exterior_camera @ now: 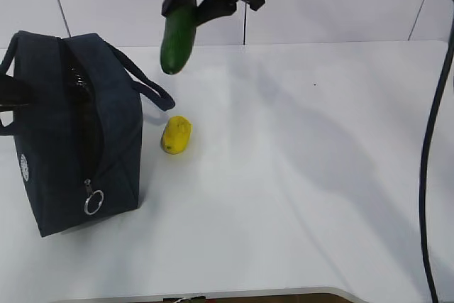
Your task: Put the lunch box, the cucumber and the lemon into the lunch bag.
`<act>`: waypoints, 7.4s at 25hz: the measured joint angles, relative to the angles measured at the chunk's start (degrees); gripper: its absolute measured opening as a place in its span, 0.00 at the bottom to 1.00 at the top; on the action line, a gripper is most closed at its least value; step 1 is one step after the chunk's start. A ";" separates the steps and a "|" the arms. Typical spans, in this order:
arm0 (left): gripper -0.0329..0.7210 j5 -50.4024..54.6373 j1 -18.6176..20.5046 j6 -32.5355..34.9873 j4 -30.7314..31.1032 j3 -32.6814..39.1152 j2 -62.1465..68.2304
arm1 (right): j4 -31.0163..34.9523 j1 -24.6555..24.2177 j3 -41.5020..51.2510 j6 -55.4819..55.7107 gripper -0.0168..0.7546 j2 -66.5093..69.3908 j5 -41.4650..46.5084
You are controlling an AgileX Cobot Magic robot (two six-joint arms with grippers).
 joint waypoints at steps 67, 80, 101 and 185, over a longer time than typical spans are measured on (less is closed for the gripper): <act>0.05 -0.65 0.00 2.11 2.18 0.00 0.00 | 6.43 11.25 -13.35 -20.64 0.64 7.71 0.16; 0.05 -1.65 0.00 2.39 13.52 0.00 -1.15 | -15.30 11.25 -18.12 -7.45 0.64 7.71 0.68; 0.05 -2.56 0.00 -5.92 29.34 0.00 -5.23 | -19.08 11.25 -10.71 -2.05 0.64 6.59 0.81; 0.05 0.11 2.69 -23.42 45.38 0.00 -9.86 | -23.04 11.15 18.19 18.40 0.64 6.81 -12.75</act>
